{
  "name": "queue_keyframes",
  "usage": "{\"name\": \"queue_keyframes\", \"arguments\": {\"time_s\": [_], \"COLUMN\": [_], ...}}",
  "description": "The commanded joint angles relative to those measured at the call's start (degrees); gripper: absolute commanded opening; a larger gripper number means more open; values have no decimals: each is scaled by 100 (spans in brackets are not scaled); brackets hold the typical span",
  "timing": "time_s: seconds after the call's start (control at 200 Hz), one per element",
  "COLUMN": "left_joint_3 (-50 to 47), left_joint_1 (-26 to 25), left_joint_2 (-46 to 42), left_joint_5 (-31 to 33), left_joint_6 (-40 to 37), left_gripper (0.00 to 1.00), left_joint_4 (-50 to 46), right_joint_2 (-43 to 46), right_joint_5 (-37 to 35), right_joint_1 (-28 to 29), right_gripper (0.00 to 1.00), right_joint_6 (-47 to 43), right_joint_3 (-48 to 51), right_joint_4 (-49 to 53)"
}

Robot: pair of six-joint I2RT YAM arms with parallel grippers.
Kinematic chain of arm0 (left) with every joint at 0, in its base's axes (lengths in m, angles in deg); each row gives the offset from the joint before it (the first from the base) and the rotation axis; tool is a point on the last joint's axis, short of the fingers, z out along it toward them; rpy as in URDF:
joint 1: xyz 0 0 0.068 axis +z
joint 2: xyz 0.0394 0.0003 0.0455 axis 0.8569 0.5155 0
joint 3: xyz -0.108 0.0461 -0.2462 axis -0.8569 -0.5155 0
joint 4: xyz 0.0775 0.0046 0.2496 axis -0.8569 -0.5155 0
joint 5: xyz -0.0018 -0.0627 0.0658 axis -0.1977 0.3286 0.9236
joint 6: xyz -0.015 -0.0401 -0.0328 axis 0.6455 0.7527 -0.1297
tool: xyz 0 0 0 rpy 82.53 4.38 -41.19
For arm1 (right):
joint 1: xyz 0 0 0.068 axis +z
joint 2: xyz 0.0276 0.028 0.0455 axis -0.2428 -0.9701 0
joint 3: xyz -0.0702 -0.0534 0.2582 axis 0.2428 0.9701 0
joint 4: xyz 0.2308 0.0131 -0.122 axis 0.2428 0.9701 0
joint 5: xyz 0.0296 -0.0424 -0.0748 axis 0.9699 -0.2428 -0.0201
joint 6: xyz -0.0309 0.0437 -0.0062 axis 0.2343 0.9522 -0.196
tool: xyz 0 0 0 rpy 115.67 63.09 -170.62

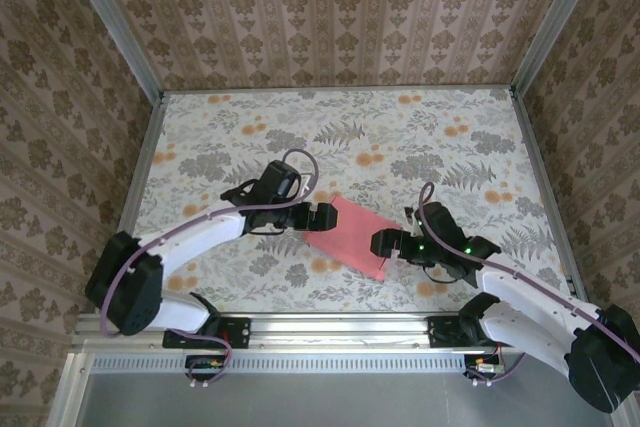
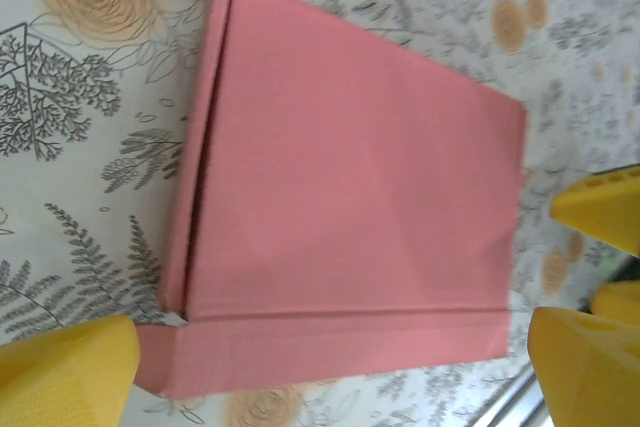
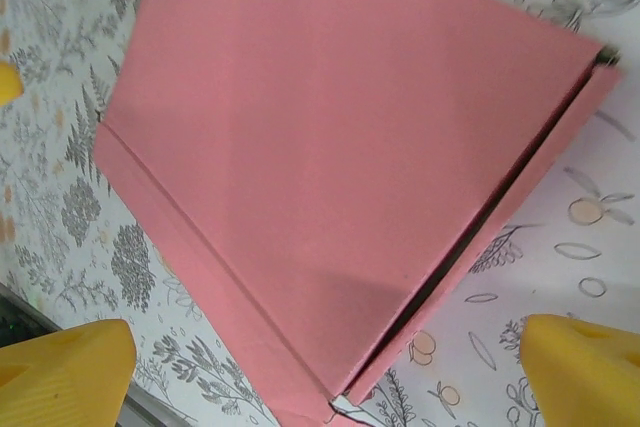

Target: Fold the paper box

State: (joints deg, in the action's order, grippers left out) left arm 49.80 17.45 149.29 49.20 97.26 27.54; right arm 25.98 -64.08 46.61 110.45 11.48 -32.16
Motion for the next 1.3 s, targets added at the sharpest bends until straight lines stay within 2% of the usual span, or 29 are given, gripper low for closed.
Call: {"name": "queue_keyframes", "arguments": {"time_s": [0.0,0.22,0.465,0.645,0.75,0.84,1.01,1.13,1.295], "left_joint_3": [225,352,313,244,207,249,438,459,453], "left_joint_1": [92,133,114,121,116,42,-183,-298,-308], "left_joint_2": [342,869,854,244,94,288,981,1263,1457], "left_joint_5": [-156,-383,-479,-144,-675,-1206,-1537,-1544,-1234], "left_joint_6": [-440,-533,-724,-866,-921,-930,-914,-765,-735], "left_gripper": [100,100,100,100,100,100,100,100,100], "left_joint_4": [34,261,405,109,215,290,298,556,405], "right_joint_2": [-123,-254,-347,-96,100,107,8,70,77], "right_joint_5": [194,321,473,409,443,527,631,588,521], "right_joint_1": [152,258,348,350,348,348,348,348,348], "right_gripper": [100,100,100,99,99,100,100,100,100], "right_joint_6": [251,487,465,105,30,9,68,79,97], "right_joint_3": [146,398,408,108,43,38,126,178,260], "right_joint_4": [-356,-819,-1063,-261,-103,-137,-346,-314,-329]}}
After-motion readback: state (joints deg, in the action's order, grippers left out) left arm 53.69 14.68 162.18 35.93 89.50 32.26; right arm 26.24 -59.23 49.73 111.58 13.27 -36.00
